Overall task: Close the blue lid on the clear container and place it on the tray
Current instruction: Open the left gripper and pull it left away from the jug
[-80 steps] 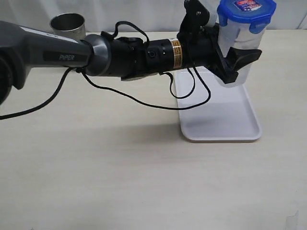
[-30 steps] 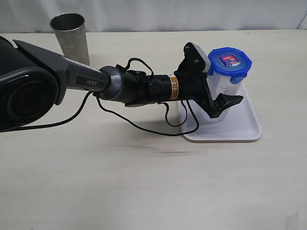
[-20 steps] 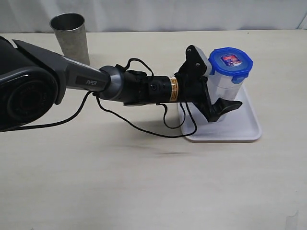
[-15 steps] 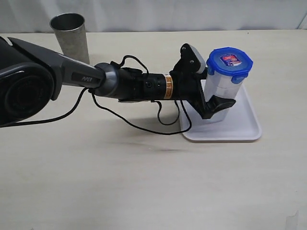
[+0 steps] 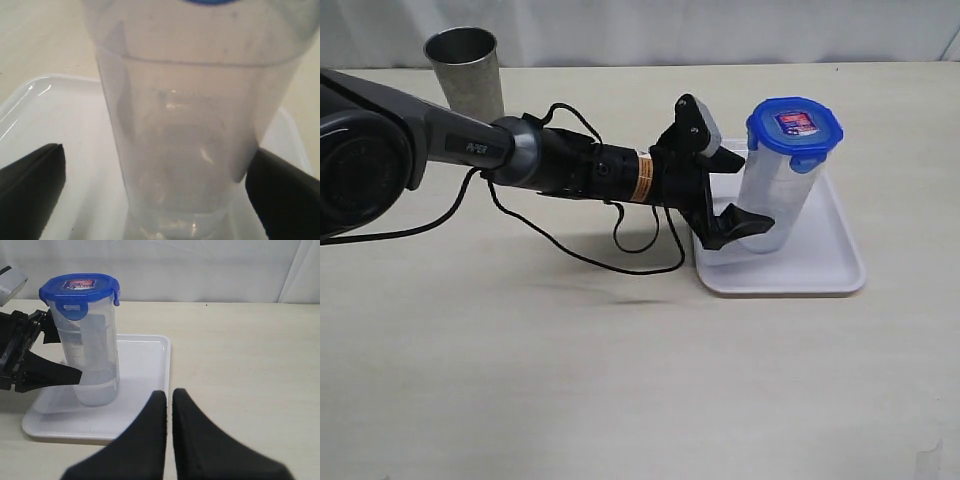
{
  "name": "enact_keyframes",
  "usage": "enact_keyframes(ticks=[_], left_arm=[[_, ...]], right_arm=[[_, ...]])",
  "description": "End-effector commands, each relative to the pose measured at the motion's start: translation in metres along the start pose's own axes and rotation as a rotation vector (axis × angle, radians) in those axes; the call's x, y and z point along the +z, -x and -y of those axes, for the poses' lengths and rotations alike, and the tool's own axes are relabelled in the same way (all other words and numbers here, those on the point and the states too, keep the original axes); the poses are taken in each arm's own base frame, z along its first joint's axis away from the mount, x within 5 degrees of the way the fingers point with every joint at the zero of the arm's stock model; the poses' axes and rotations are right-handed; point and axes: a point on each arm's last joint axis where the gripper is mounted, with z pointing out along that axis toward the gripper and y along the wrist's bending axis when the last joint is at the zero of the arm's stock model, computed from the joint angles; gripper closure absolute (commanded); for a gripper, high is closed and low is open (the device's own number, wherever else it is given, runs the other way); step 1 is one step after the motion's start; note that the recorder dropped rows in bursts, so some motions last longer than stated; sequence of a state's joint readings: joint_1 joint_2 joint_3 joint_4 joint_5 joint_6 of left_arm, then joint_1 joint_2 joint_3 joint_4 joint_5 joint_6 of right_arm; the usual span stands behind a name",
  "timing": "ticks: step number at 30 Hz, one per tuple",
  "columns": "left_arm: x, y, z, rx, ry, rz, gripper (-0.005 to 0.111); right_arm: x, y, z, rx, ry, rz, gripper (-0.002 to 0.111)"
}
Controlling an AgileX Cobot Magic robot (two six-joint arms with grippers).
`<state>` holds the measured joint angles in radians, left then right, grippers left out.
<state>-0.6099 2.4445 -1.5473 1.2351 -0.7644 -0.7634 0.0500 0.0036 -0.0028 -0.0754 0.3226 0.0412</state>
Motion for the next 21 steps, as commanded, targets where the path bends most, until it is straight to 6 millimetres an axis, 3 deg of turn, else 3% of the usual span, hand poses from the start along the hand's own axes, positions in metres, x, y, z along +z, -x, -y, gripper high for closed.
enact_keyframes(ticks=[1, 9, 15, 18, 21], left_arm=[[-0.010, -0.002, -0.010, 0.017, 0.009, -0.061, 0.016], [-0.020, -0.008, -0.017, -0.010, -0.004, -0.114, 0.017], [-0.028, 0.000, -0.024, -0.021, 0.050, -0.150, 0.018], [-0.037, 0.010, -0.030, -0.012, 0.112, -0.223, 0.033], [-0.047, 0.022, -0.034, -0.056, 0.178, -0.276, 0.055]], right_arm=[[0.000, -0.001, 0.000, 0.004, -0.004, 0.003, 0.104], [0.000, -0.001, 0.000, 0.004, -0.004, 0.003, 0.104], [0.000, -0.001, 0.000, 0.004, -0.004, 0.003, 0.104], [0.000, -0.001, 0.000, 0.004, -0.004, 0.003, 0.104], [0.000, -0.001, 0.000, 0.004, -0.004, 0.003, 0.104]])
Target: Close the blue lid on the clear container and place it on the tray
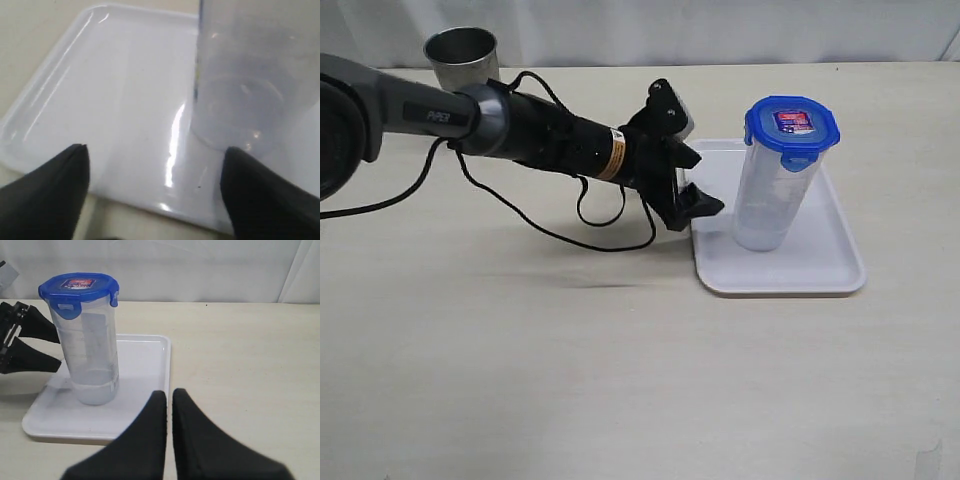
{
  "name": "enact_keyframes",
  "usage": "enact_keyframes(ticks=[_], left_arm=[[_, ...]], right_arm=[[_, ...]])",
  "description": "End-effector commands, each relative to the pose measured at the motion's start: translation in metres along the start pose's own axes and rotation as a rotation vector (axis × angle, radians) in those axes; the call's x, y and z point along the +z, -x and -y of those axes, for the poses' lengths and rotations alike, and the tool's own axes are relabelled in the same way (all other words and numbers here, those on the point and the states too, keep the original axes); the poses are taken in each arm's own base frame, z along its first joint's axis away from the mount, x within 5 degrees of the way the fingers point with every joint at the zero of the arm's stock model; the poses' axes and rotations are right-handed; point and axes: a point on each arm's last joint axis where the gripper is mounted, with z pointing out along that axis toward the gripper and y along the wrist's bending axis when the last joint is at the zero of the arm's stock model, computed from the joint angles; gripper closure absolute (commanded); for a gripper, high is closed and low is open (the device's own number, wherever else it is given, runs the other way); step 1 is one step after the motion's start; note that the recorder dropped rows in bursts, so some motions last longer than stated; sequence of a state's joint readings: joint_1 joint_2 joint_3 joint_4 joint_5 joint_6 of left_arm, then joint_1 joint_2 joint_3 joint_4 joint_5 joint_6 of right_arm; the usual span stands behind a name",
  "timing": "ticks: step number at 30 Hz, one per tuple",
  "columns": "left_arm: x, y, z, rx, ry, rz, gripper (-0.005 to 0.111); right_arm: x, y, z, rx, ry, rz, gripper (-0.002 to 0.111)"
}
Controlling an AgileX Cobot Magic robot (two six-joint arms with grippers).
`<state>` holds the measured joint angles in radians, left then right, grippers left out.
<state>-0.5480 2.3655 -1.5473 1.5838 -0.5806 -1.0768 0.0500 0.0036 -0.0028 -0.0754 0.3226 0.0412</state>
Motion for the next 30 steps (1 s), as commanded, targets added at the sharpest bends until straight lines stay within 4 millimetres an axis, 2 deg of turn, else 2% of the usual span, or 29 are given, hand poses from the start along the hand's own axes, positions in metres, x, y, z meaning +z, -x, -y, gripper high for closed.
enact_keyframes(ticks=[1, 5, 7, 14, 19, 24, 27, 30], left_arm=[[-0.020, 0.019, -0.009, -0.082, 0.094, -0.054, 0.064], [-0.031, 0.033, -0.009, -0.204, 0.102, -0.019, 0.096], [-0.034, 0.038, -0.009, -0.212, 0.106, -0.007, 0.107], [-0.052, 0.058, -0.011, -0.270, 0.163, 0.033, 0.107], [-0.069, 0.060, -0.011, -0.260, 0.388, -0.007, 0.107], [-0.093, 0.045, -0.001, -0.219, 0.712, -0.120, 0.107], [-0.106, 0.039, 0.008, -0.159, 0.800, -0.182, 0.107], [-0.125, 0.036, 0.022, -0.127, 0.785, -0.205, 0.107]], right_arm=[[0.000, -0.001, 0.000, 0.004, -0.004, 0.003, 0.104], [0.000, -0.001, 0.000, 0.004, -0.004, 0.003, 0.104], [0.000, -0.001, 0.000, 0.004, -0.004, 0.003, 0.104], [0.000, -0.001, 0.000, 0.004, -0.004, 0.003, 0.104], [0.000, -0.001, 0.000, 0.004, -0.004, 0.003, 0.104], [0.000, -0.001, 0.000, 0.004, -0.004, 0.003, 0.104], [0.000, -0.001, 0.000, 0.004, -0.004, 0.003, 0.104], [0.000, -0.001, 0.000, 0.004, -0.004, 0.003, 0.104]])
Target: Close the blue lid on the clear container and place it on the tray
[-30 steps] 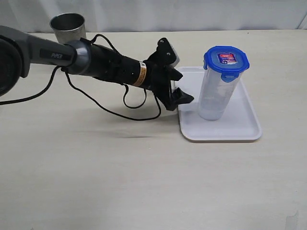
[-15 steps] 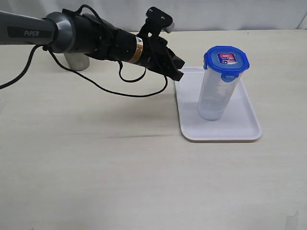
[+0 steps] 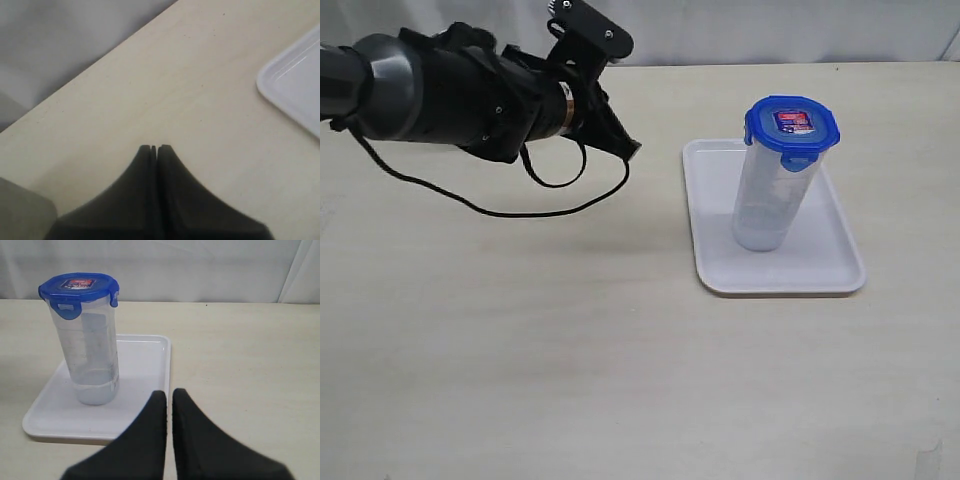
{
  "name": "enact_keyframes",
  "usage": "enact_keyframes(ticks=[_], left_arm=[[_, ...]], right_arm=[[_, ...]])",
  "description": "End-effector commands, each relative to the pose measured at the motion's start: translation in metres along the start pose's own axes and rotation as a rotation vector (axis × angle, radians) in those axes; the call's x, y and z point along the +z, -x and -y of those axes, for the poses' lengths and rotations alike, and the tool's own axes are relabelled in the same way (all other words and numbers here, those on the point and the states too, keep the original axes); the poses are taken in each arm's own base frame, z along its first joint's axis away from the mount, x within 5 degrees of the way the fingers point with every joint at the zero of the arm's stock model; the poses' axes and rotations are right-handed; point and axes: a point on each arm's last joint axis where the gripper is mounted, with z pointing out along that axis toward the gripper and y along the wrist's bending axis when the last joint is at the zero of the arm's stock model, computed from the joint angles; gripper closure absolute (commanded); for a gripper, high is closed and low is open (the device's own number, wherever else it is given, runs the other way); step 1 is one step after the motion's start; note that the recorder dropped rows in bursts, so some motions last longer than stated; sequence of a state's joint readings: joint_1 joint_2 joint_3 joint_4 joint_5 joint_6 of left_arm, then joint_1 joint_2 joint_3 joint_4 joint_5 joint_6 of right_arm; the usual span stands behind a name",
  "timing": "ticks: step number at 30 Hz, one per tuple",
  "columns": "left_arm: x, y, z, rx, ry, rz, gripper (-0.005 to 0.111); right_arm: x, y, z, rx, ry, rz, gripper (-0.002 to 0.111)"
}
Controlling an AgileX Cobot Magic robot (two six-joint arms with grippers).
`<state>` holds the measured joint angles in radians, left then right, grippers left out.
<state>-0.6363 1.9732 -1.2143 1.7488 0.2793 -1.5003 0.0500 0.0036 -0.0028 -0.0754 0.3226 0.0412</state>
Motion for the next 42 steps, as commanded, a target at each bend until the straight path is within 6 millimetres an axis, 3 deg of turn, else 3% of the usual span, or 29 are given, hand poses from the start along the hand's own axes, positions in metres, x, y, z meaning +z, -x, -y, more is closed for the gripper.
enact_keyframes(ticks=[1, 2, 9, 15, 21, 30, 42], left_arm=[[-0.034, -0.003, -0.007, 0.057, 0.015, 0.008, 0.107], [-0.041, -0.004, -0.009, 0.060, 0.015, 0.013, 0.107], [-0.144, 0.013, -0.039, -0.039, 0.017, 0.208, 0.107], [-0.198, 0.015, -0.043, -0.092, -0.083, 0.336, 0.107], [-0.249, 0.010, -0.052, -0.181, -0.071, 0.464, 0.107], [-0.304, -0.020, -0.066, -0.323, 0.001, 0.597, 0.107], [-0.346, -0.063, -0.075, -0.460, 0.005, 0.735, 0.107]], right_arm=[[0.000, -0.001, 0.000, 0.004, -0.004, 0.003, 0.104], [0.000, -0.001, 0.000, 0.004, -0.004, 0.003, 0.104], [0.000, -0.001, 0.000, 0.004, -0.004, 0.003, 0.104], [0.000, -0.001, 0.000, 0.004, -0.004, 0.003, 0.104], [0.000, -0.001, 0.000, 0.004, -0.004, 0.003, 0.104], [0.000, -0.001, 0.000, 0.004, -0.004, 0.003, 0.104], [0.000, -0.001, 0.000, 0.004, -0.004, 0.003, 0.104]])
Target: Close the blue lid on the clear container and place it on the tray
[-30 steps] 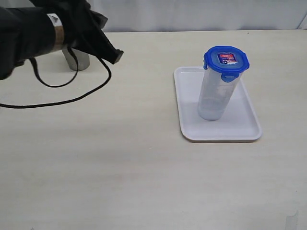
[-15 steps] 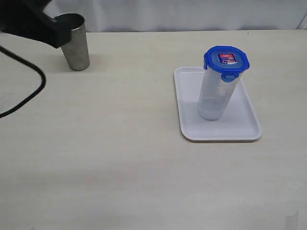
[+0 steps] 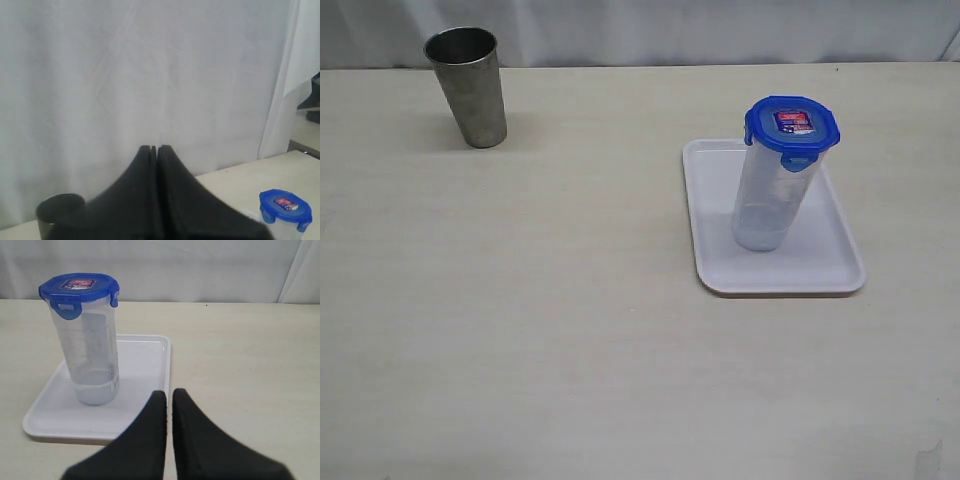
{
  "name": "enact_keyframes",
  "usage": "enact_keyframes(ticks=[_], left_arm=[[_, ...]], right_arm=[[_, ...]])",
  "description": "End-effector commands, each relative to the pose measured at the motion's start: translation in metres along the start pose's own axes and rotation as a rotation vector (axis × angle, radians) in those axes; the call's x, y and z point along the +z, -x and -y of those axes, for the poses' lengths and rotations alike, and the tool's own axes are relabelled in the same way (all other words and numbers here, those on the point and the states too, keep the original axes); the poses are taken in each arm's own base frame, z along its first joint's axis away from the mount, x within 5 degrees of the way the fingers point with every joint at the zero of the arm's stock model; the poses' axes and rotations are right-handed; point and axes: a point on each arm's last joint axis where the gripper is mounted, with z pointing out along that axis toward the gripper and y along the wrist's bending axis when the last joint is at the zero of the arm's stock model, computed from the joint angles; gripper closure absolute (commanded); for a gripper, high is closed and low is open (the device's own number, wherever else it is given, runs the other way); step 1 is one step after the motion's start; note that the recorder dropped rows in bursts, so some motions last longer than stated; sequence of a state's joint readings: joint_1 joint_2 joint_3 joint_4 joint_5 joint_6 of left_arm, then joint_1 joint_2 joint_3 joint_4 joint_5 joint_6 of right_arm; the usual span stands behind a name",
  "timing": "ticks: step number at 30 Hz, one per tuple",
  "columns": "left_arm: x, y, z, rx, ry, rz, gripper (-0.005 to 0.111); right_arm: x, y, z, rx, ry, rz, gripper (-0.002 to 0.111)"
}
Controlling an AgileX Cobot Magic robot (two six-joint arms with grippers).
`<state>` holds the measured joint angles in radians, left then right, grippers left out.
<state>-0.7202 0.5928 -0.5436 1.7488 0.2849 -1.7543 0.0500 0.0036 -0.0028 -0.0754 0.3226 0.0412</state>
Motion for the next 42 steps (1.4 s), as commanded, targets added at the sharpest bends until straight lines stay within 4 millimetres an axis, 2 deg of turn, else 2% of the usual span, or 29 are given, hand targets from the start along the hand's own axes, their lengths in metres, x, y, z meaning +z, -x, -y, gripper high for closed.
enact_keyframes(ticks=[1, 5, 16, 38, 42], left_arm=[[-0.015, 0.000, -0.004, -0.046, -0.004, 0.044, 0.107], [-0.021, 0.003, -0.002, -0.052, -0.043, 0.061, 0.107], [-0.024, -0.001, 0.019, -0.042, -0.273, 0.017, 0.107], [-0.025, -0.001, 0.020, -0.041, -0.292, 0.014, 0.107], [-0.025, -0.001, 0.020, -0.213, -0.293, -0.011, 0.107]], right_arm=[[0.000, -0.001, 0.000, 0.004, -0.004, 0.003, 0.104], [0.000, -0.001, 0.000, 0.004, -0.004, 0.003, 0.104], [0.000, -0.001, 0.000, 0.004, -0.004, 0.003, 0.104], [0.000, -0.001, 0.000, 0.004, -0.004, 0.003, 0.104], [0.000, -0.001, 0.000, 0.004, -0.004, 0.003, 0.104]])
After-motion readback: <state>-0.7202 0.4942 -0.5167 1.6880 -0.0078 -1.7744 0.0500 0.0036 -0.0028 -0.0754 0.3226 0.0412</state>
